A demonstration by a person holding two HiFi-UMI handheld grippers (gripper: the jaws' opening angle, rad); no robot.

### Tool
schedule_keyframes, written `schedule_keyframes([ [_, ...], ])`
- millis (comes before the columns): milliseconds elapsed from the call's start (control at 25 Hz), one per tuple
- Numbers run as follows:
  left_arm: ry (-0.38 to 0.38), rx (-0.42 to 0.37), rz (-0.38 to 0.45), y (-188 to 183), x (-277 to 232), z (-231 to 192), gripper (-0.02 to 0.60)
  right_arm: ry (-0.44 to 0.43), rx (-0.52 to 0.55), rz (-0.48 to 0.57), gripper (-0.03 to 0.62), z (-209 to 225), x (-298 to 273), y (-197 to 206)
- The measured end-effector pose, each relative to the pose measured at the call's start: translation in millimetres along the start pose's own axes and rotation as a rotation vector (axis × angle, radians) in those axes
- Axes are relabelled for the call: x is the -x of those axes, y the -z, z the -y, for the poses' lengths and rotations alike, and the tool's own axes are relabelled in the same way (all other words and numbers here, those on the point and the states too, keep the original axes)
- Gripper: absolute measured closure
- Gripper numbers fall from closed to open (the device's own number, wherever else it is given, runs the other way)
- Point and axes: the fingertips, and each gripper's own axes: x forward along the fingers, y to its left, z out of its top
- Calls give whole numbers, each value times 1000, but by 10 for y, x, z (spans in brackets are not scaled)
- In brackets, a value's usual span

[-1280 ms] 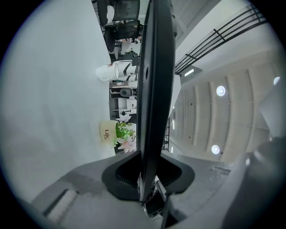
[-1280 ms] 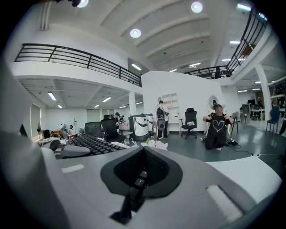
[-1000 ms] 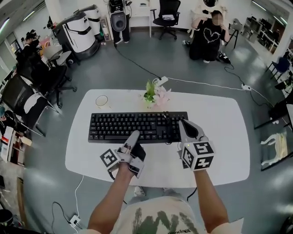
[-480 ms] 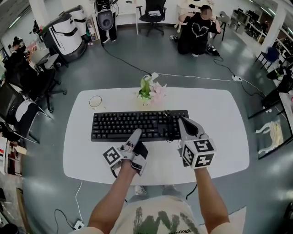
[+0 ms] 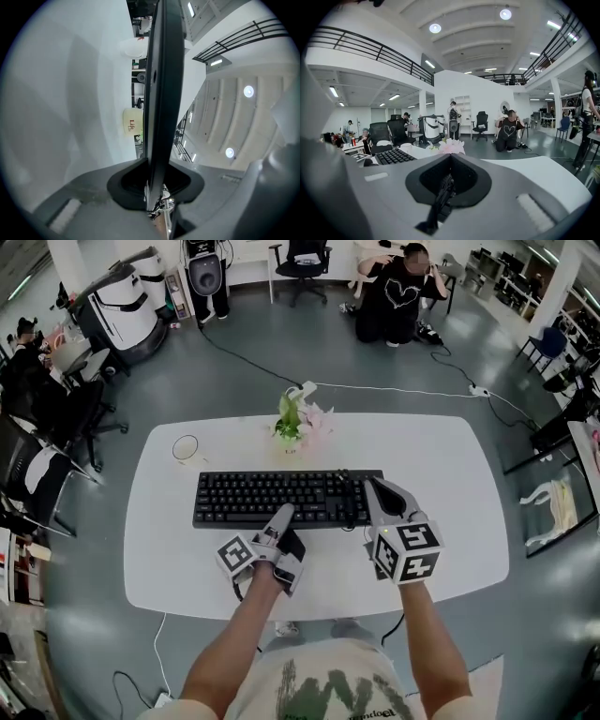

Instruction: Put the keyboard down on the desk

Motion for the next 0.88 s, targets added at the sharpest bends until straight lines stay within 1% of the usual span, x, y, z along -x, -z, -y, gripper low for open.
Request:
schedule_keyframes([
  [120, -31, 14, -1, 14, -39, -124, 492, -3, 0, -9, 594, 4, -17, 29],
  [360, -56, 41, 15, -7, -84, -356, 492, -3, -3, -27, 594, 38, -46, 132],
  [640, -116, 71, 27, -11, -119, -571, 491, -11, -5, -46, 594, 67, -54, 202],
  [880, -131, 113, 34, -33, -144, -664, 489, -16, -18, -59, 594, 100, -102, 239],
])
